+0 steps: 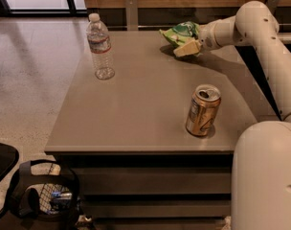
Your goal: Move green rice chip bag near orange can
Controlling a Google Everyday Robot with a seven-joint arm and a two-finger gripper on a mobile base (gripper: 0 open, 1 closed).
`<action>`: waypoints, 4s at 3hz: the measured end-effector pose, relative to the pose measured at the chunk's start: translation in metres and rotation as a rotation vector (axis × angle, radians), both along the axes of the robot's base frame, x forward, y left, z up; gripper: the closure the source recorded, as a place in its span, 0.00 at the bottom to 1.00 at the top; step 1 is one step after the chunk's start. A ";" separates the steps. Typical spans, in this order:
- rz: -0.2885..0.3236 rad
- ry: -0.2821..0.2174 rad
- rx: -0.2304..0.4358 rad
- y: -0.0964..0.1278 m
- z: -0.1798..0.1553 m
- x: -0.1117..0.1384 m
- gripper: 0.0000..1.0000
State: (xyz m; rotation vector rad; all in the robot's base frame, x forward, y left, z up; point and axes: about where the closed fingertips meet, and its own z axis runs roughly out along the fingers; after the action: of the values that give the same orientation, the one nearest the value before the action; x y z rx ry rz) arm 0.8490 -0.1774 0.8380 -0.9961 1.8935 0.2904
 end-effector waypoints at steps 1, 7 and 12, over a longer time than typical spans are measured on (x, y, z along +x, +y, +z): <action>0.004 0.003 0.001 0.003 -0.003 0.001 0.70; 0.040 -0.011 -0.269 0.017 0.078 -0.025 1.00; 0.290 0.021 -0.227 0.070 0.156 -0.148 1.00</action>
Offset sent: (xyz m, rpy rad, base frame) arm 0.0006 0.0027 -0.0026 0.0007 0.0034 0.0035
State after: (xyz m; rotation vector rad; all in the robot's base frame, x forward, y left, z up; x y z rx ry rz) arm 0.7014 -0.1078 0.9945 -1.4303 1.8266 0.2579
